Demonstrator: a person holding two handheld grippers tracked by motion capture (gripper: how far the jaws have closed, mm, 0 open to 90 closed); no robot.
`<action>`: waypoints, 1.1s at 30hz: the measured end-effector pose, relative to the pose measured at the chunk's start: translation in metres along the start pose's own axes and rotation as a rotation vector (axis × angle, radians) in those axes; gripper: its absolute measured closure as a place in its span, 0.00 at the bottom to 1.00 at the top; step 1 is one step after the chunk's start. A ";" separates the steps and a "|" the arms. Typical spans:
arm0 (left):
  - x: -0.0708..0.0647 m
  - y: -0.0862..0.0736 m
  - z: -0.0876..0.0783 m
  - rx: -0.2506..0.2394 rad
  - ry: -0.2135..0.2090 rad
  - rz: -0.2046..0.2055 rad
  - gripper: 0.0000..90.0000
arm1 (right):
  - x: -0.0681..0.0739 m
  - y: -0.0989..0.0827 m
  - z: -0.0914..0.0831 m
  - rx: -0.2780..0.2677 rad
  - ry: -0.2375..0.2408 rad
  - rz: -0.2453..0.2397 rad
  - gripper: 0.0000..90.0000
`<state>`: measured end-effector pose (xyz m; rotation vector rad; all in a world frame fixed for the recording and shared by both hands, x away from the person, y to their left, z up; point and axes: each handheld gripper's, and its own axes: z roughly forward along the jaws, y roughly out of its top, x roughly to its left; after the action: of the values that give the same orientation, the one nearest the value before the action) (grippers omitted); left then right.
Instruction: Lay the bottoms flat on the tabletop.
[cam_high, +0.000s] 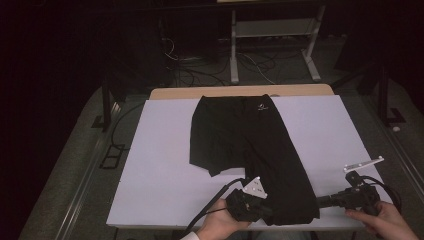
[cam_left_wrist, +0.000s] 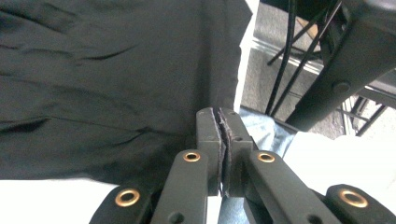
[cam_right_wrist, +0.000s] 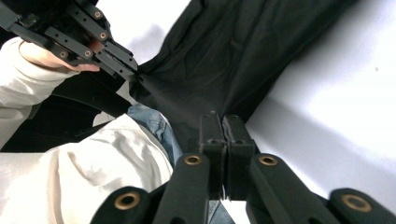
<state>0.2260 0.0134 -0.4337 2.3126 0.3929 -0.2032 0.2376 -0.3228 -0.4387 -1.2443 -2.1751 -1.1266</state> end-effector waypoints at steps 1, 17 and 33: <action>0.001 -0.002 0.001 0.007 -0.001 -0.005 0.96 | 0.000 -0.001 0.000 -0.006 -0.009 0.006 0.91; 0.022 -0.013 -0.046 -0.175 -0.027 -0.123 0.35 | 0.009 0.004 -0.013 -0.207 -0.097 -0.049 0.20; 0.044 -0.017 -0.114 -0.291 0.160 -0.109 0.00 | 0.033 0.047 -0.009 -0.308 -0.118 -0.168 0.00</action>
<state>0.2645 0.1158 -0.3776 2.0275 0.5902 -0.0116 0.2594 -0.2990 -0.3906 -1.2987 -2.2905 -1.5413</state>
